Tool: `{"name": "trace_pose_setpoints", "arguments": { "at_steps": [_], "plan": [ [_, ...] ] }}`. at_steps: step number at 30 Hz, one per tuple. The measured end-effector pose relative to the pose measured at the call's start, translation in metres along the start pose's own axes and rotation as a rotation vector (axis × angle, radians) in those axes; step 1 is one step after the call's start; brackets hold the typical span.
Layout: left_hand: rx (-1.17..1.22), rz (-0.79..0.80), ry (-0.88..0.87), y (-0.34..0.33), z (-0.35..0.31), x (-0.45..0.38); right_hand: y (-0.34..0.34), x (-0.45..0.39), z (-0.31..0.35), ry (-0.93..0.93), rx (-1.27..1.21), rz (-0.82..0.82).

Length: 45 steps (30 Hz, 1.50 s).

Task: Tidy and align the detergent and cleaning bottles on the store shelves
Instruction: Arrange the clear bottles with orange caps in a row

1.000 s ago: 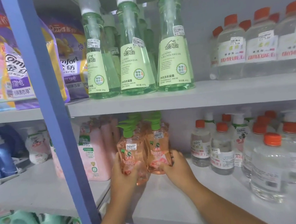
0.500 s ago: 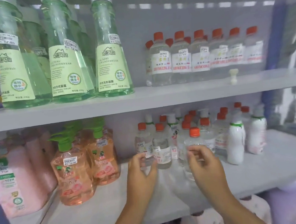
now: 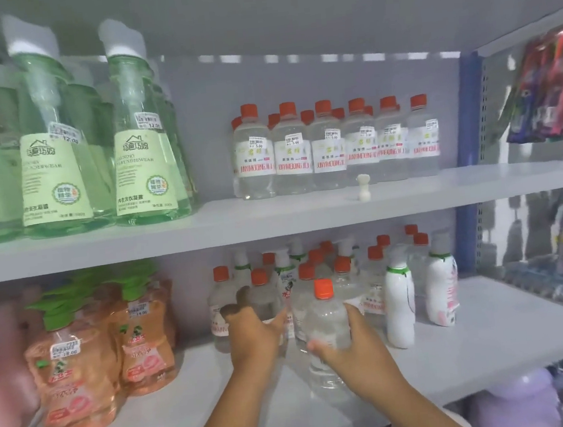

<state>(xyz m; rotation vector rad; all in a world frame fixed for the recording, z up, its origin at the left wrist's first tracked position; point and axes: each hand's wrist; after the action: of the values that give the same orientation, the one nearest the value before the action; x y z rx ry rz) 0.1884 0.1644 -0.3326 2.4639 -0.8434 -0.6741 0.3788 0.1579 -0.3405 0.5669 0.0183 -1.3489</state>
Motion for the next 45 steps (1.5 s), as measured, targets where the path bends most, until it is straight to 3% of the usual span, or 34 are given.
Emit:
{"name": "trace_pose_setpoints", "arguments": {
  "at_steps": [4,10,16,24,30,35,39,45],
  "plan": [
    [0.166,-0.022,-0.151,0.009,0.009,0.03,0.039,0.007,-0.011,0.014,-0.102,0.11],
    [0.331,-0.063,-0.028,0.007,-0.008,0.103,0.088,-0.009,-0.023,0.05,-0.192,0.336],
    [0.267,-0.229,-0.114,0.034,-0.057,0.169,0.15,-0.004,-0.02,0.132,-0.224,0.404],
    [0.345,-0.236,-0.401,0.115,-0.199,0.229,0.259,0.008,0.05,0.392,-0.368,0.457],
    [0.314,-0.321,-0.496,0.173,-0.275,0.2,0.321,-0.015,0.137,0.527,-0.457,0.55],
    [0.247,-0.404,-0.415,0.187,-0.288,0.13,0.311,-0.064,0.203,0.576,-0.425,0.338],
    [0.234,-0.374,-0.343,0.18,-0.272,0.074,0.268,-0.106,0.225,0.492,-0.346,0.248],
    [0.194,-0.275,-0.278,0.174,-0.244,0.016,0.195,-0.135,0.224,0.397,-0.215,0.239]
  ]
}}
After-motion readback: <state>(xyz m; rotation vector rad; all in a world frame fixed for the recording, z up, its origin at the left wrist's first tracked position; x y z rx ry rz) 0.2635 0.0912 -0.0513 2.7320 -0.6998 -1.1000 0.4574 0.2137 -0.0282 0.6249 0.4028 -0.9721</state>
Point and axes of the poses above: each hand's wrist, its own x-axis away from the middle knuckle, its own y-axis out of the back of the hand, z = x × y, and after that the axes turned 2 degrees about -x, right-handed
